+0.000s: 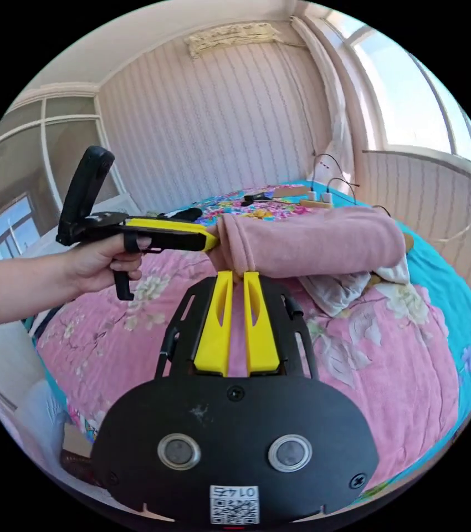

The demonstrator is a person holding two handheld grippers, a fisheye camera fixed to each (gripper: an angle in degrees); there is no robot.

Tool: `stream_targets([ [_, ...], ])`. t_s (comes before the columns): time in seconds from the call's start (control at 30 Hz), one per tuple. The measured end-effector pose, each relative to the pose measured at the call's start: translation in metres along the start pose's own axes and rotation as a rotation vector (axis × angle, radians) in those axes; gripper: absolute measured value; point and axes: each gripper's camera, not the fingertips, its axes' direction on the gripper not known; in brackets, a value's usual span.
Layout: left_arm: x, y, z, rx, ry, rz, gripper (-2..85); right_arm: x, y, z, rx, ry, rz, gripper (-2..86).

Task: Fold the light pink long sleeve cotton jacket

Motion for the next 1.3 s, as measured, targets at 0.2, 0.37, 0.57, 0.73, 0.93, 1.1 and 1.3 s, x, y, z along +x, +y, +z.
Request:
stream_targets([
  [0.2,0.063,0.193,-0.144,-0.202,-0.034,-0.072,1.5,-0.203,0.050,-0.021,-0.252,-0.355,-0.141,1.8],
  [0.37,0.112,0.319,-0.153,-0.242,-0.066,-0.275,1.9,-0.316,0.119,0.009,-0.689,-0.333,-0.256,0.9],
  [0.57,0.100,0.350,-0.169,-0.180,-0.054,-0.453,1.7,-0.359,0.093,-0.020,-0.721,-0.118,-0.377,0.6],
  [0.73,0.074,0.386,-0.198,-0.126,0.027,-0.616,-0.4,-0.401,0.036,-0.003,-0.665,-0.180,-0.378,5.0],
  [0.93,0.055,0.431,-0.229,-0.109,-0.015,-0.781,-0.6,-0.478,0.021,0.084,-0.792,-0.136,-0.521,16.9],
  [1.1,0.043,0.435,-0.241,-0.108,-0.029,-0.780,2.6,-0.453,0.041,0.094,-0.819,0.090,-0.602,7.3],
  [1.3,0.025,0.412,-0.229,-0.089,0.040,-0.760,7.6,-0.334,0.020,-0.019,-0.661,-0.089,-0.209,6.0],
])
